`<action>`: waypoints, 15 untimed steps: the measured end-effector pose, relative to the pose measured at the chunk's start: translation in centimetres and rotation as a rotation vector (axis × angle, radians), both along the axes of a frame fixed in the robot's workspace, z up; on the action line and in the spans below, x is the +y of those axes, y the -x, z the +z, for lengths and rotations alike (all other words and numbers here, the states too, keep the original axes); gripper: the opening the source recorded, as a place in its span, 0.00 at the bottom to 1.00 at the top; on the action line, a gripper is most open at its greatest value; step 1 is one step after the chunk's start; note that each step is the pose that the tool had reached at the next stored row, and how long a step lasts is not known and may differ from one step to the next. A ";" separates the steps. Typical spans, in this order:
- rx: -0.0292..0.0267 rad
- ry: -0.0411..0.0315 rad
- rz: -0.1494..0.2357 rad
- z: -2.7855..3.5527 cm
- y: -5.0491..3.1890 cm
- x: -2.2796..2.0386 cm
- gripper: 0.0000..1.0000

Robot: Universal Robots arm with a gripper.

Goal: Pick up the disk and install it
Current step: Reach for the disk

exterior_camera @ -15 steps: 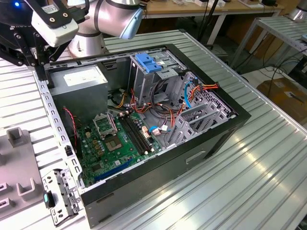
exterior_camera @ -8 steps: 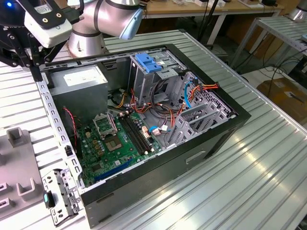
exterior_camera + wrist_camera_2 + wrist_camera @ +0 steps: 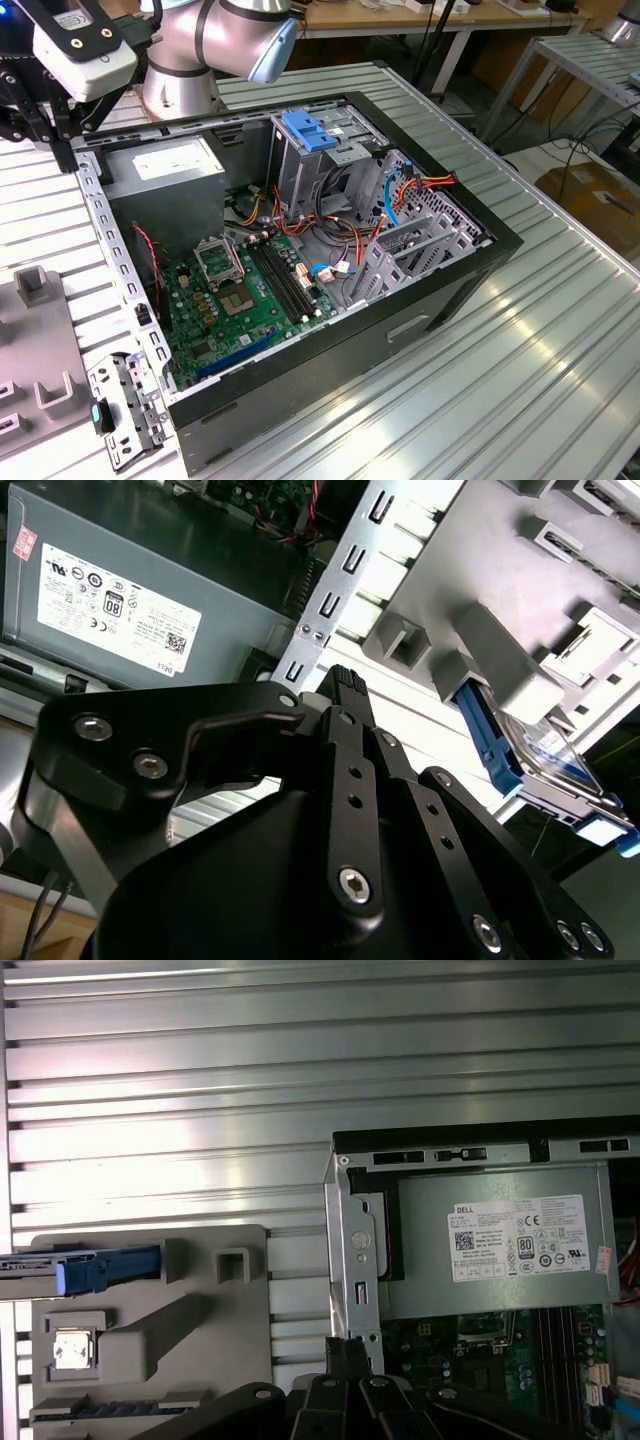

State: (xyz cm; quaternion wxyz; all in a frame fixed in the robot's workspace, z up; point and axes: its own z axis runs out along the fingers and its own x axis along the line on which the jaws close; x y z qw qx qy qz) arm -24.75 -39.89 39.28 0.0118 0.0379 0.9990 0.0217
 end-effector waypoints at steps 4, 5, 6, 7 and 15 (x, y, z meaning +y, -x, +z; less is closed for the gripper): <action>0.0000 0.0000 0.000 0.00 0.68 0.00 0.11; 0.0001 0.0001 0.000 0.00 0.79 0.00 0.11; 0.0001 0.0001 0.000 0.01 0.90 0.00 0.11; 0.0000 0.0000 0.000 0.00 1.03 0.00 0.11; 0.0001 0.0000 0.000 -0.01 2.02 0.00 0.11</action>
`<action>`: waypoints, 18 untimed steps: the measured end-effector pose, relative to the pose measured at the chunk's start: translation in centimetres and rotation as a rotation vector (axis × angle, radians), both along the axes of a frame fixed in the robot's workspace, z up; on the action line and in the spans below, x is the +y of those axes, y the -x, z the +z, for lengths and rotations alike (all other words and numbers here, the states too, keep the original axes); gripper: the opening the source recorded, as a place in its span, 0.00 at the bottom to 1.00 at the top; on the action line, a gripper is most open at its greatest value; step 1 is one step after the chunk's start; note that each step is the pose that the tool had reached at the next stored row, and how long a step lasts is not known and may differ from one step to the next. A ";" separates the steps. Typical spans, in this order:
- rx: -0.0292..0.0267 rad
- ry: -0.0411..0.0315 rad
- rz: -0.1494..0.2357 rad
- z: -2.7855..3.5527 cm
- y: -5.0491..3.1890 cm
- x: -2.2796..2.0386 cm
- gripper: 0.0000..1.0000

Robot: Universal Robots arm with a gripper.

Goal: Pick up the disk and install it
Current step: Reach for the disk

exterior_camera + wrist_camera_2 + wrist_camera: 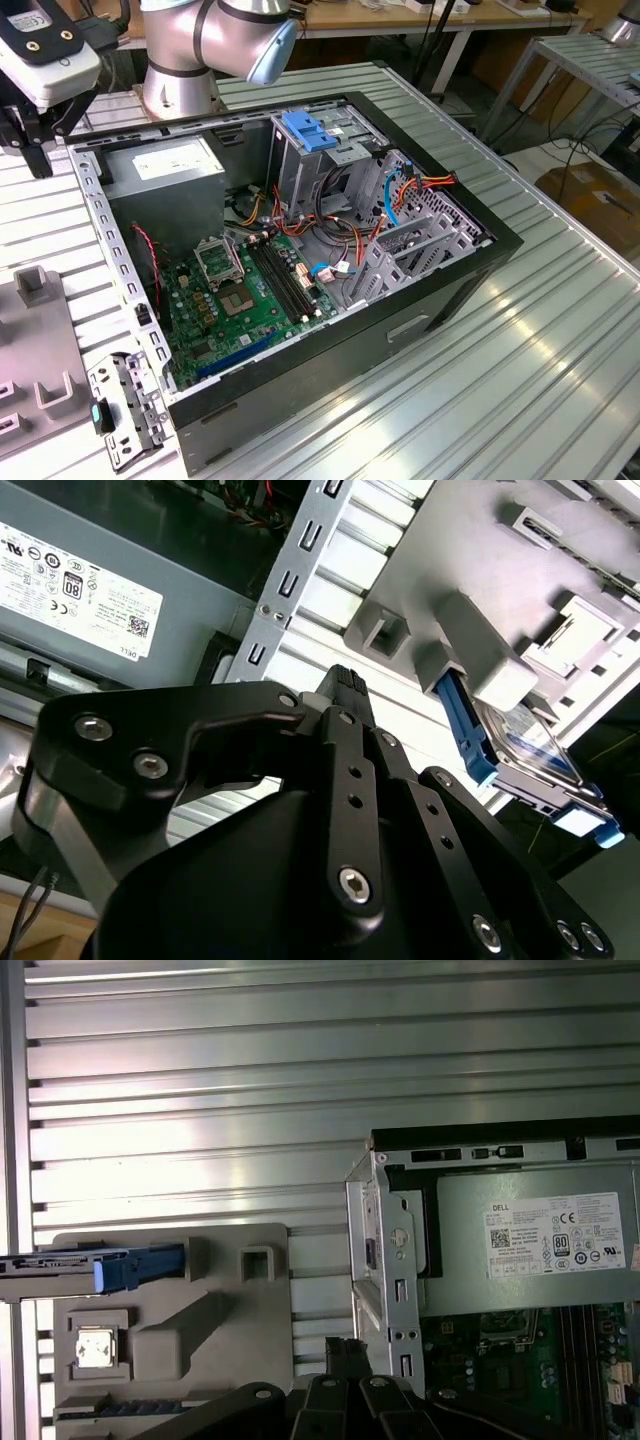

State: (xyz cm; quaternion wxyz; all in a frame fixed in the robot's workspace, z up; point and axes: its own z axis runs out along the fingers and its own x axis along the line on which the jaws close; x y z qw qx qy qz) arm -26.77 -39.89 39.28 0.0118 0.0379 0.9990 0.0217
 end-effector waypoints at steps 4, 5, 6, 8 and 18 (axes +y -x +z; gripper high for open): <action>-0.0001 0.0000 0.000 0.00 0.66 0.00 0.11; 0.0000 0.0000 0.000 0.00 0.89 0.00 0.11; 0.0000 0.0000 0.000 0.00 1.05 0.01 0.11; 0.0000 0.0000 0.000 0.00 1.22 0.02 0.11; -0.0001 0.0000 0.000 -0.01 2.55 0.05 0.11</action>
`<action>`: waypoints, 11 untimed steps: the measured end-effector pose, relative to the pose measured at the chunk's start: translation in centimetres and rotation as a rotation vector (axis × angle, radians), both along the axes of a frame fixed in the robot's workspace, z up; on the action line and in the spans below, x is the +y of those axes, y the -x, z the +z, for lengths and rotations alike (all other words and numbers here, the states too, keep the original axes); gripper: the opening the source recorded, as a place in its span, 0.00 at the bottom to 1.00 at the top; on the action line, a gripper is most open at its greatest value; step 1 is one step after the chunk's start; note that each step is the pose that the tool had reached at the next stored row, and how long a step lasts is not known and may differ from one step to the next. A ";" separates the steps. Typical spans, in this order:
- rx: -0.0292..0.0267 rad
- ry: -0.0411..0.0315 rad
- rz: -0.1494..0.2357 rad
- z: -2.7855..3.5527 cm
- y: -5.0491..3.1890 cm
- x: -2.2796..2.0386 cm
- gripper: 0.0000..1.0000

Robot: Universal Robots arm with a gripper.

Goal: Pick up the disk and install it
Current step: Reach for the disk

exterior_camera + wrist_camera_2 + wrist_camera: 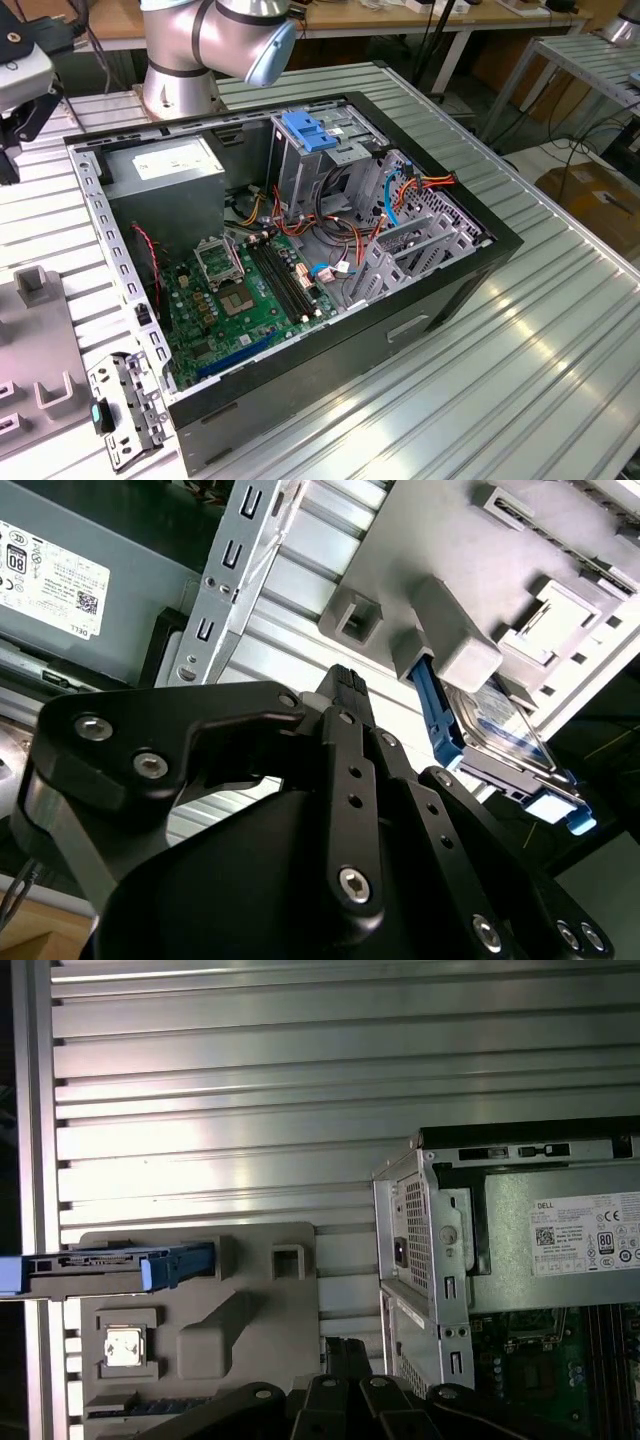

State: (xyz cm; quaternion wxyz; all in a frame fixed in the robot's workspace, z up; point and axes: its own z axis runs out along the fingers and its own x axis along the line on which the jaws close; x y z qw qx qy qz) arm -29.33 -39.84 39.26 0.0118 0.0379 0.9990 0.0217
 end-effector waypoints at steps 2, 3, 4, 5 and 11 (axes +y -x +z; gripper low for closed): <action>0.0000 0.0000 0.000 0.00 0.19 0.00 0.11; -0.0001 0.0000 0.000 0.00 0.33 0.00 0.11; 0.0000 0.0000 0.000 0.00 0.50 0.00 0.11; 0.0000 0.0000 0.000 0.00 0.66 0.00 0.11; 0.0000 0.0000 0.000 0.00 1.34 0.00 0.11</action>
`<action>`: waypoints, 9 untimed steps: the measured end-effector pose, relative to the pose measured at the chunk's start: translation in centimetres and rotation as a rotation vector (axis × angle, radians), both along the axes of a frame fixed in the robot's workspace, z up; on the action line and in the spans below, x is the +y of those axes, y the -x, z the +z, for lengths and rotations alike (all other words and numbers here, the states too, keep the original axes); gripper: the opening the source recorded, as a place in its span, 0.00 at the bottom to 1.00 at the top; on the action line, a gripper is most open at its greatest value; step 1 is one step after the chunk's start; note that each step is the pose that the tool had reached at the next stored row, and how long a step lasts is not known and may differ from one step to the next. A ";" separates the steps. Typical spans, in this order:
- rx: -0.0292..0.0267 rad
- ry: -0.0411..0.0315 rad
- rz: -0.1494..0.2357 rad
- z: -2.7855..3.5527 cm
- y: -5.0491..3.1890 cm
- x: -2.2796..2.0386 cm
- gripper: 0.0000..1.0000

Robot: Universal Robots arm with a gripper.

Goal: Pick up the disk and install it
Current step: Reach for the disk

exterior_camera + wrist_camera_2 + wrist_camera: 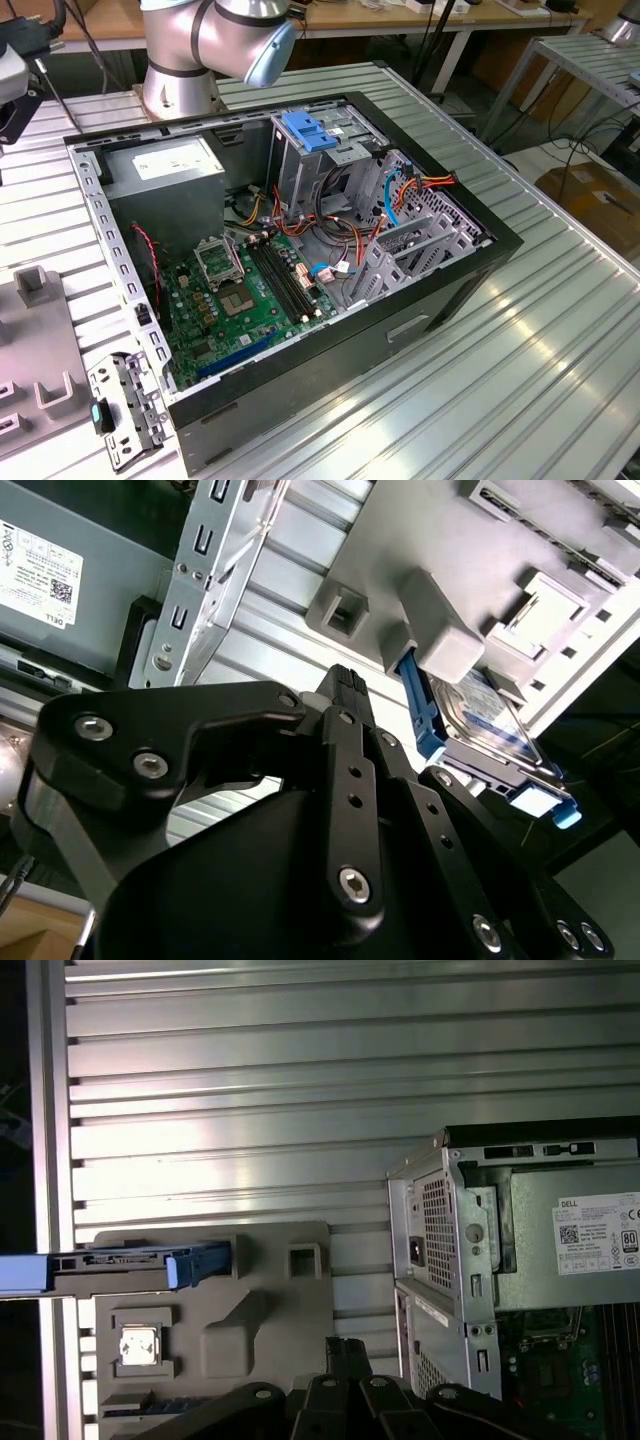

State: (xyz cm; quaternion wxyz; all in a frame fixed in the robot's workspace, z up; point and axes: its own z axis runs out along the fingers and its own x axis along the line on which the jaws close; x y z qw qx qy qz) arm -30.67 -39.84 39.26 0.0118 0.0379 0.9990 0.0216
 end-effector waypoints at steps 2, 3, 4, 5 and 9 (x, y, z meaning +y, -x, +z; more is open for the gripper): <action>0.0000 0.0000 0.000 0.00 0.22 0.00 0.11; 0.0000 0.0000 0.000 0.00 0.34 0.00 0.11; 0.0000 0.0000 0.000 0.00 0.64 0.00 0.11; 0.0000 0.0000 0.000 0.00 0.77 0.00 0.11; 0.0000 0.0000 0.000 -0.01 1.32 0.00 0.11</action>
